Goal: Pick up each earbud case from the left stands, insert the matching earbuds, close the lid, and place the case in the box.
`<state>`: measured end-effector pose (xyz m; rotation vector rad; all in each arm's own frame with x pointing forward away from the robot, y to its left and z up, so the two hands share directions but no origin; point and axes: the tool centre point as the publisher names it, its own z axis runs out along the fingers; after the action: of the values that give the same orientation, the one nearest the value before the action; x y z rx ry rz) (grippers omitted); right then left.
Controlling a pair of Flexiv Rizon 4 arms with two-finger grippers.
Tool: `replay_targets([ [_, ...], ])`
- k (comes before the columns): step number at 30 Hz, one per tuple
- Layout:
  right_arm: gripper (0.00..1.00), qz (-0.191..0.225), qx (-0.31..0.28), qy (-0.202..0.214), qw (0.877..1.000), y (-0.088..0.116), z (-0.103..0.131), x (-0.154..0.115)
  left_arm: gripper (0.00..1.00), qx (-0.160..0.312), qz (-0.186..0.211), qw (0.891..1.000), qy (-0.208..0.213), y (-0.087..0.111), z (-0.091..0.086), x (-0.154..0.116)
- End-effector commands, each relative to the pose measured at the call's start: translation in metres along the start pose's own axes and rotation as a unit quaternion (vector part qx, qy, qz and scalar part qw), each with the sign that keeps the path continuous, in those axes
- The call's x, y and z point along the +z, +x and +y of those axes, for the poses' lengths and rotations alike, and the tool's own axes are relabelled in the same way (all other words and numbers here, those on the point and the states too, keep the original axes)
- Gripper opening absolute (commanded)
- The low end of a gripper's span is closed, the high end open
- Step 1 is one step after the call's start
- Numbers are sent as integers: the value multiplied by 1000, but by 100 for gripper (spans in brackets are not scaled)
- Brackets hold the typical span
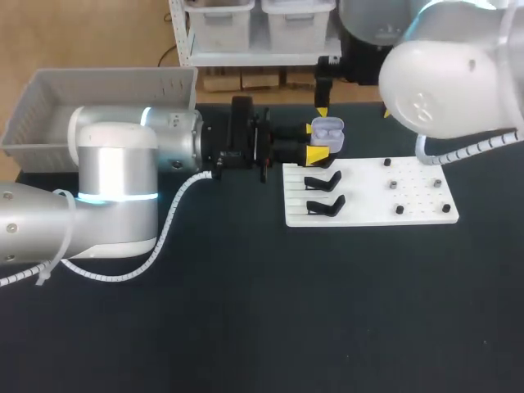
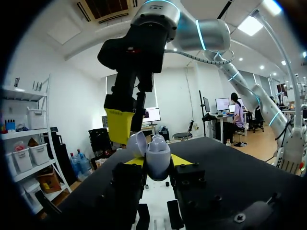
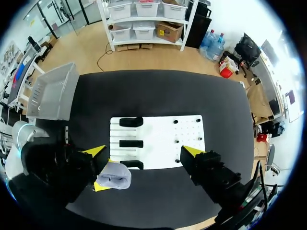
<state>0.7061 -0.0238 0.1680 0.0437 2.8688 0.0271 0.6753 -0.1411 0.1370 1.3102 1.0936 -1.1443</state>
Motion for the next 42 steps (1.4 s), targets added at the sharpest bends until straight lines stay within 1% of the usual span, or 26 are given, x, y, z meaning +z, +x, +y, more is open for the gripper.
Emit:
replay_targets([
  [1,100,8,-1,-20,1000,11,-9,-8,0,1,0,1000,-3,0,-1,0],
  [4,100,21,-10,-44,999,18,-11,-12,0,1,0,1000,-3,0,-1,0],
  [6,100,20,-21,-41,999,22,-10,-14,0,1,0,1000,-3,0,-1,0],
  [7,100,11,-22,-39,999,23,-10,-15,0,1,0,1000,-3,0,-1,0],
  [9,100,-19,-11,-36,999,22,-14,-24,0,1,0,1000,-3,0,-1,0],
  [11,100,-49,1,-49,998,19,-21,-38,0,1,0,1000,-3,0,-1,0],
  [13,100,-82,-11,-56,995,19,-27,-57,0,1,0,1000,-3,0,-1,0],
  [14,100,-96,-24,-65,993,21,-29,-67,0,-6,0,1000,0,-4,-2,-2],
  [15,100,-107,-41,-72,991,24,-31,-77,0,-16,9,1000,-7,-8,-1,-5],
  [16,100,-114,-61,-84,988,28,-33,-87,0,-31,15,999,-25,-11,0,-10],
  [17,100,-123,-82,-91,985,32,-34,-97,0,-51,11,998,-42,-15,1,-15],
  [19,100,-133,-107,-98,980,39,-39,-111,0,-65,6,995,-72,-24,3,-28],
  [21,100,-142,-120,-106,977,46,-45,-120,0,-62,6,994,-92,-37,2,-38],
  [23,100,-146,-120,-121,974,51,-51,-128,0,-55,-8,993,-106,-52,1,-46],
  [24,100,-147,-120,-125,974,53,-53,-130,0,-45,-20,993,-112,-62,2,-51],
  [25,100,-147,-120,-125,974,53,-53,-130,0,-32,-22,992,-116,-70,3,-56],
  [27,100,-147,-120,-125,974,53,-53,-130,0,-13,-24,990,-135,-84,10,-68],
  [28,100,-147,-120,-125,974,53,-53,-130,0,-2,-18,989,-144,-88,15,-75],
  [29,100,-147,-120,-125,974,53,-53,-130,0,10,-10,988,-154,-91,21,-84],
  [31,100,-147,-120,-125,974,53,-53,-130,0,20,9,983,-180,-90,32,-104],
  [35,100,-147,-120,-125,974,53,-53,-130,0,40,49,968,-243,-88,59,-149],
  [37,100,-147,-120,-125,974,53,-53,-130,0,51,69,960,-267,-88,72,-171],
  [39,100,-147,-120,-125,974,53,-53,-130,0,61,100,949,-293,-85,86,-192],
  [41,100,-147,-120,-125,974,53,-53,-130,0,61,112,940,-316,-81,99,-211],
  [42,100,-147,-120,-125,974,53,-53,-130,0,61,128,934,-328,-77,105,-220],
])
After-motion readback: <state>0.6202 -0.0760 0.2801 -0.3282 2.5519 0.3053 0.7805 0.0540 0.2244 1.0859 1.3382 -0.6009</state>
